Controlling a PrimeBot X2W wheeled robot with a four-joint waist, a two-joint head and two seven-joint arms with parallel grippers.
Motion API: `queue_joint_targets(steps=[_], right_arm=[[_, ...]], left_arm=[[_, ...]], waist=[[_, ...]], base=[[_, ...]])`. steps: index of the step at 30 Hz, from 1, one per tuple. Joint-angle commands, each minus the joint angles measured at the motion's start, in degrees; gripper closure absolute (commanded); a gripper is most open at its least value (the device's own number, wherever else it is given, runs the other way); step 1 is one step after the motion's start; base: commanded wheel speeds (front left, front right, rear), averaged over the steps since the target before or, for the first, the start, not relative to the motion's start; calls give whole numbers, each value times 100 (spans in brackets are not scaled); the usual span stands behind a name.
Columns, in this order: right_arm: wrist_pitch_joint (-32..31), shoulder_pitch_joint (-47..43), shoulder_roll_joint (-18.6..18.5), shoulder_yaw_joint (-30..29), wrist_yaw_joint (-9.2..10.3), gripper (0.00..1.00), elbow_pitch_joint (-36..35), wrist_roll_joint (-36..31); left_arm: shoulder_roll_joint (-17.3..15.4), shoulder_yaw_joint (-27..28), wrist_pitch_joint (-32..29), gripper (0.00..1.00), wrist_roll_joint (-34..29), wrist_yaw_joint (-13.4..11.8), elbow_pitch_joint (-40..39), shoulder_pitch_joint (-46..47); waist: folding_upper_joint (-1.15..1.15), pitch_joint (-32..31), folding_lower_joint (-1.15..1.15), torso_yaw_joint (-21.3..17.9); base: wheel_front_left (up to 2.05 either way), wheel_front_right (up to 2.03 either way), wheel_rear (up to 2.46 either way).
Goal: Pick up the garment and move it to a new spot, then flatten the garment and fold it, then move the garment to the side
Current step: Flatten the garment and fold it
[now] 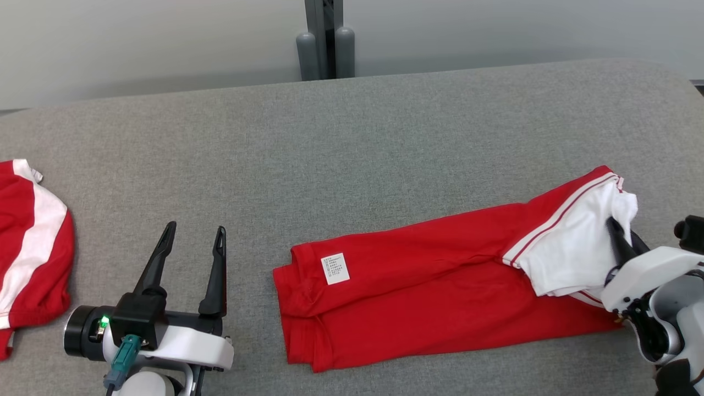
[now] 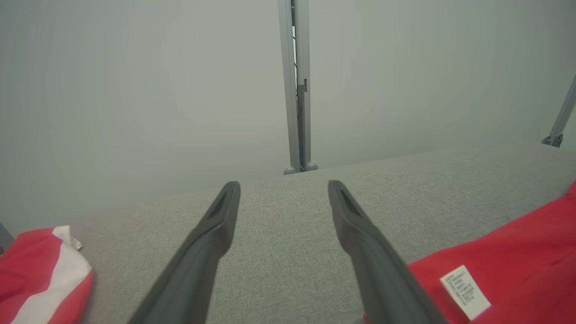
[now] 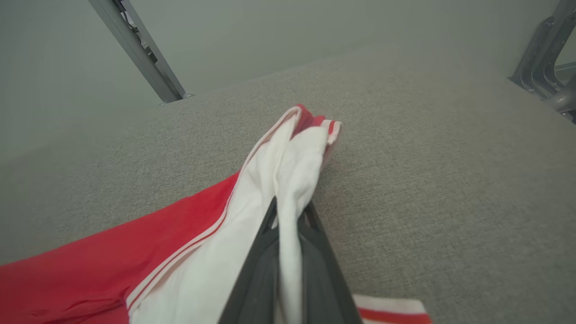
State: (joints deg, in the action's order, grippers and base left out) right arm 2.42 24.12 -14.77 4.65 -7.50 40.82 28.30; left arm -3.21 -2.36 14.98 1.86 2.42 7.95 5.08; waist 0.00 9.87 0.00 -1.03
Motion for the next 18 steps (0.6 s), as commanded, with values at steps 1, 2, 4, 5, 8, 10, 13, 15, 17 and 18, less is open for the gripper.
queue_joint_targets(steps=[1,2,4,5,8,10,13,15,17,18], right_arm=[[-122,-75,39,26,0,100,-199,155],[-227,-137,75,48,0,100,-347,218],[-455,-256,113,46,0,100,-650,334],[-593,-312,172,13,0,100,-806,422],[-1096,-540,427,31,-1,100,-1362,665],[-1579,-798,656,-43,-1,100,-1978,803],[-2023,-1031,927,-160,-1,100,-2539,876],[-2313,-1207,1057,-201,-1,100,-2882,948],[-2570,-1366,1144,-235,-1,100,-3168,1043],[-2686,-1447,1164,-239,-1,100,-3289,1107]], left_arm=[[-23,11,18,0,43,-42,8,27],[-22,10,18,0,56,-45,18,9],[-11,11,18,0,103,-65,29,-23],[-7,34,18,0,156,-68,33,-39],[4,30,18,0,230,-92,60,-80],[13,1,18,0,243,-106,77,-106],[15,-11,18,0,278,-130,77,-139],[19,-32,18,0,296,-138,88,-188],[18,-34,18,0,307,-151,87,-220],[19,-33,18,0,322,-162,86,-231]], waist=[[0,-51,0,-21],[0,-81,0,-29],[0,-148,0,-39],[0,-177,0,-43],[0,-273,0,-36],[0,-369,0,-23],[0,-453,0,8],[0,-506,0,47],[0,-552,0,89],[0,-574,0,112]], base=[[0,0,0],[0,0,0],[0,0,0],[0,0,0],[0,0,0],[0,0,0],[0,0,0],[0,0,0],[0,0,0],[0,0,0]])
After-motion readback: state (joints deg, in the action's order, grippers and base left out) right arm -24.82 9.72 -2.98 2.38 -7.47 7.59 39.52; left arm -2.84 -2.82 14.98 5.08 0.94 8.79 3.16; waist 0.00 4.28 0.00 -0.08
